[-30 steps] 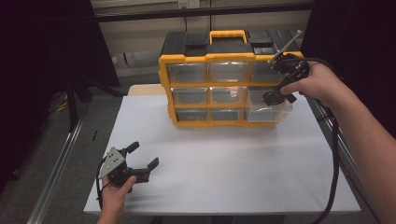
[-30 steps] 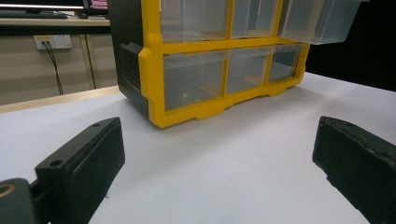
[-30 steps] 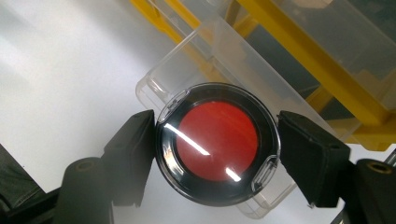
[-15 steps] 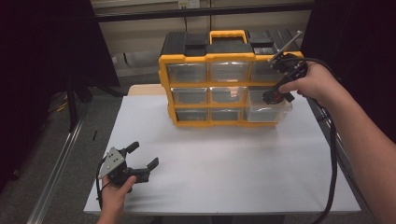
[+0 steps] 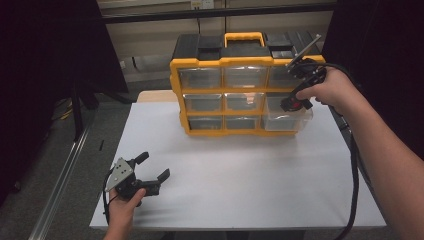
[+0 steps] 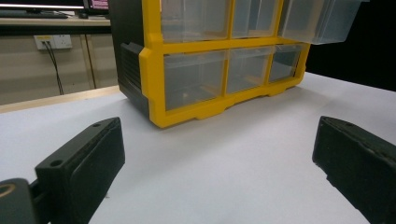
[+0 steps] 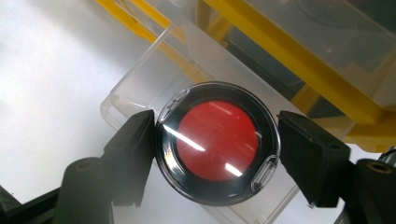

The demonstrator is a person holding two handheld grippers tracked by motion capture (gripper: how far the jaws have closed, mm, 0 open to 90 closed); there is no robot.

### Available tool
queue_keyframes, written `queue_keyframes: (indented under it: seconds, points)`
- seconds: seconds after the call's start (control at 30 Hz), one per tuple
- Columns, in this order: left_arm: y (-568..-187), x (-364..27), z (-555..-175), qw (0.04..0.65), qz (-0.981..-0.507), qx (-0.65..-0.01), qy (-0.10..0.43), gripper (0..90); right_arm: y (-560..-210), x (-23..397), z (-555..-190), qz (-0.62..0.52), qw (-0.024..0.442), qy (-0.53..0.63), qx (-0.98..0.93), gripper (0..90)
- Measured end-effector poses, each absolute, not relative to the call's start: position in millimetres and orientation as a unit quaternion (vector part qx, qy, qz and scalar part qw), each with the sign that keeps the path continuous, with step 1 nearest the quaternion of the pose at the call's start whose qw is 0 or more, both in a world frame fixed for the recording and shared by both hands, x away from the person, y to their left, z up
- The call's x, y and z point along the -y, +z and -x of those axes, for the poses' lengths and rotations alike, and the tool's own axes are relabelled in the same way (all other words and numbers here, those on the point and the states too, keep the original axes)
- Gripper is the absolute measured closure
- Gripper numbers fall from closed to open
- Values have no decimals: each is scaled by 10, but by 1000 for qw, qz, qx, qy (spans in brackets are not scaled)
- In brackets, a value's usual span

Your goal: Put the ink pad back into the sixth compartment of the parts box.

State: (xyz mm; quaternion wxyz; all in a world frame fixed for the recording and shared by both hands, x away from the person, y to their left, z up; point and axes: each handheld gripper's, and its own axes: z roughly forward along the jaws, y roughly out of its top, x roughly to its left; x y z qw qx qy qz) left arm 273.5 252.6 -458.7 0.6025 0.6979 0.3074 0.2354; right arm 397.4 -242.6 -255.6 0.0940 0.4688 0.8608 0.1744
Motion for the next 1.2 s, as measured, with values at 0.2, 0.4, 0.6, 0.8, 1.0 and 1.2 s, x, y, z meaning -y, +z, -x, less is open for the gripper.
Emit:
queue_keyframes:
  seconds: [0.2,0.4,0.6,0.8,1.0,1.2]
  points:
    - [-4589,-2521,-2735,604,-696,-309,236,26,-2573,2426,-3989,-471,96,178,-859,299]
    - [-4593,-2517,-2737,606,-695,-310,232,26,-2590,2442,-4004,-476,97,180,-855,300]
    - [-4582,-2568,-2750,580,-722,-288,242,26,-2601,2456,-4013,-480,97,178,-854,300]
    - [-4582,-2574,-2750,579,-723,-289,243,26,-2629,2446,-4033,-479,97,179,-854,300]
    - [-4594,-2518,-2737,607,-694,-310,232,26,-2671,2432,-4046,-482,97,178,-852,299]
    - [-4593,-2521,-2731,605,-694,-313,235,25,-2682,2431,-4053,-483,104,189,-849,279]
